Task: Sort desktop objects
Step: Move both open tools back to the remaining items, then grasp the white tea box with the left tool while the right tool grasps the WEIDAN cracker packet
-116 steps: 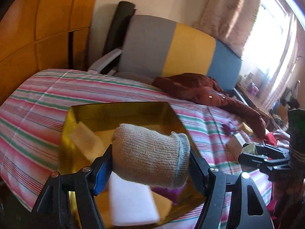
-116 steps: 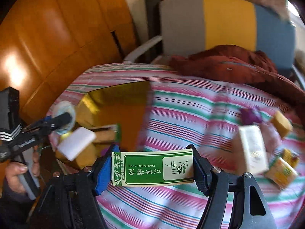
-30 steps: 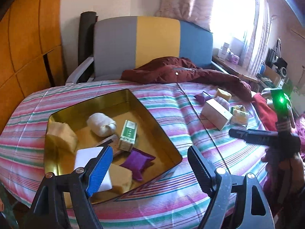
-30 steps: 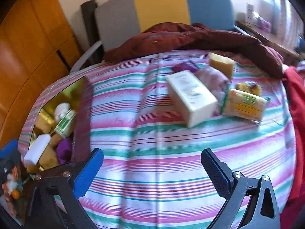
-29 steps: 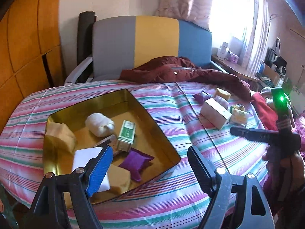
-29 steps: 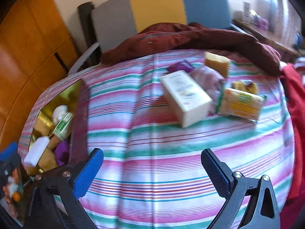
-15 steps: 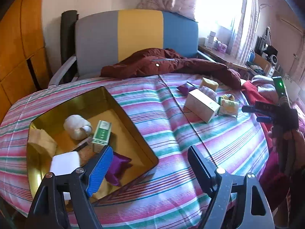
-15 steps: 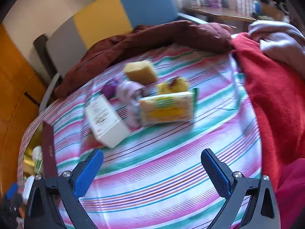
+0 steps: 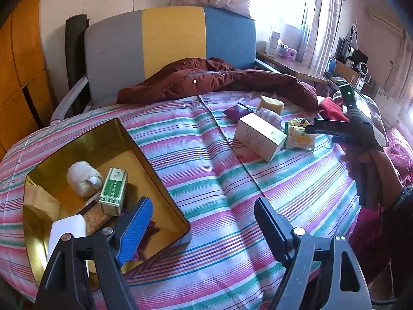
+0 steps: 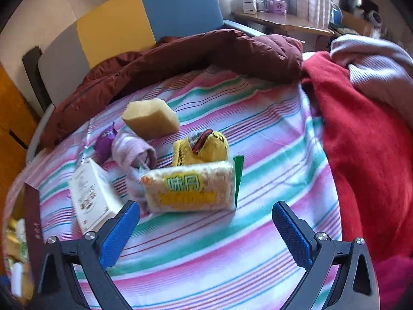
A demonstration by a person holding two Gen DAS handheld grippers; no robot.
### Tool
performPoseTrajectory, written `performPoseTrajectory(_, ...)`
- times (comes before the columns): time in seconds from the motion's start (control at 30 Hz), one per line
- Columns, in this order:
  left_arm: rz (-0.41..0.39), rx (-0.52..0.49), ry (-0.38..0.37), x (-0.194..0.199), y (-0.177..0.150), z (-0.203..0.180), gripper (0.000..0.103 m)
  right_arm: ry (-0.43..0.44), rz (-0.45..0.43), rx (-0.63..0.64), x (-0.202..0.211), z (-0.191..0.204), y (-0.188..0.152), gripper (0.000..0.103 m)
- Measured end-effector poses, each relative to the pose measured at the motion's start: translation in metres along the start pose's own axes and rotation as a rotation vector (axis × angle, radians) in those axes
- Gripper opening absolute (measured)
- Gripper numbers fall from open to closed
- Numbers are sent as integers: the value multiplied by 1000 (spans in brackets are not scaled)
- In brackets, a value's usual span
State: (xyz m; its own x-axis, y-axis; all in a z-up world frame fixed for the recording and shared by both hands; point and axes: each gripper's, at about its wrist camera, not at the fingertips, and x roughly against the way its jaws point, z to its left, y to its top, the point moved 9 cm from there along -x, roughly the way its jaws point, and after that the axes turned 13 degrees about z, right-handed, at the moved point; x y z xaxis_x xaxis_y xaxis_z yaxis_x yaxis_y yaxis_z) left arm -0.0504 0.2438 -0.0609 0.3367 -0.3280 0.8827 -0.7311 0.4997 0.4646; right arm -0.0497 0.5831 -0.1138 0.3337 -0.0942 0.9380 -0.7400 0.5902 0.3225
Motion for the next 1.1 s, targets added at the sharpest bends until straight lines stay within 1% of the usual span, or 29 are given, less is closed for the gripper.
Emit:
performPoseTrajectory(0.1, 12, 0, -17, -7, 7, -5, 83, -16, -15, 39, -2, 1, 10, 103)
performPoseTrajectory(0.27, 29, -18, -48, -21, 20, -22, 83, 26, -48, 28, -6, -6, 32, 103)
performPoseTrajectory(0.37, 43, -34, -63, -30, 30, -35, 83, 102, -37, -21, -14, -12, 40, 103)
performPoseTrajectory(0.5, 65, -47, -85, -46, 44, -52, 83, 251, 26, -78, -23, -9, 40, 103)
performPoseTrajectory(0.57, 76, -42, -97, -53, 51, -58, 83, 295, 38, -87, -23, -6, 40, 103)
performPoseTrajectory(0.7, 106, -4, -133, -69, 68, -67, 83, 363, 95, -90, -27, 3, 32, 103)
performPoseTrajectory(0.73, 117, 20, -152, -74, 74, -69, 83, 373, 104, -86, -27, 5, 30, 103)
performPoseTrajectory(0.8, 138, 58, -179, -83, 82, -71, 88, 390, 116, -80, -26, 10, 28, 103)
performPoseTrajectory(0.87, 147, 95, -190, -91, 92, -72, 88, 404, 129, -83, -27, 12, 25, 103)
performPoseTrajectory(0.93, 155, 123, -189, -100, 101, -74, 88, 413, 124, -87, -25, 10, 25, 103)
performPoseTrajectory(1.03, 173, 152, -196, -112, 112, -77, 89, 418, 92, -117, -19, 4, 29, 103)
performPoseTrajectory(1.07, 173, 162, -196, -115, 117, -78, 90, 422, 89, -125, -20, 2, 31, 103)
performPoseTrajectory(1.1, 174, 165, -191, -119, 120, -79, 94, 426, 89, -138, -20, -1, 32, 103)
